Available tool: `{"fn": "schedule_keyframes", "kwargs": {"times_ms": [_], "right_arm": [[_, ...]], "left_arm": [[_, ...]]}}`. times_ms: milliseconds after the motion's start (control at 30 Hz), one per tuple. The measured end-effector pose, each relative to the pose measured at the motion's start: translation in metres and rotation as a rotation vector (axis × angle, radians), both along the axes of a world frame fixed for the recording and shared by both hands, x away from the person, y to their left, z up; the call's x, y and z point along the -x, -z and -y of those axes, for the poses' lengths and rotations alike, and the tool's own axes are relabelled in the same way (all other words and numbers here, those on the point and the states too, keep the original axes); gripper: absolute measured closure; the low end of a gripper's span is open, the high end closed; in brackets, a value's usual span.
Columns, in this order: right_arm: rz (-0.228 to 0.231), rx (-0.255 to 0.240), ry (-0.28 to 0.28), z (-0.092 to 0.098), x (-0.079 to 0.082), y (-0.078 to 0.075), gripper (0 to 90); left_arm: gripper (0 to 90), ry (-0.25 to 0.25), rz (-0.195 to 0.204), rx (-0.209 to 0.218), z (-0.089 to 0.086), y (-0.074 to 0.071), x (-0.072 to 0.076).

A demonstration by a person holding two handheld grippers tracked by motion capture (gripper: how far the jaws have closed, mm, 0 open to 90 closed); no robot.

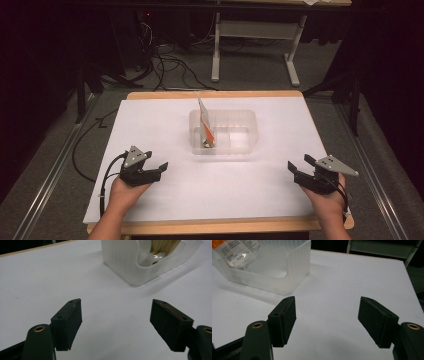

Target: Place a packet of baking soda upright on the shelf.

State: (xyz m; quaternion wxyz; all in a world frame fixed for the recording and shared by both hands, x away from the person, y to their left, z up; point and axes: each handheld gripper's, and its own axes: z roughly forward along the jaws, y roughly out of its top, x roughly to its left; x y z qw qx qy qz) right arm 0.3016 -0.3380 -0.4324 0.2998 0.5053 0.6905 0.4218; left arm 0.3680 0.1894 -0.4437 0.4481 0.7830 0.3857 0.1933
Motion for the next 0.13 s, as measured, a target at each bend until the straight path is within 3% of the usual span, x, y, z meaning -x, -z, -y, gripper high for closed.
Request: {"fn": "schedule_keyframes", "kwargs": {"times_ms": [133], "right_arm": [[-0.007, 0.004, -0.002, -0.0051, 0.0008, 0.0002, 31.0]], "left_arm": [[26.3, 0.007, 0.012, 0.004, 0.0009, -0.0019, 0.0021]]}}
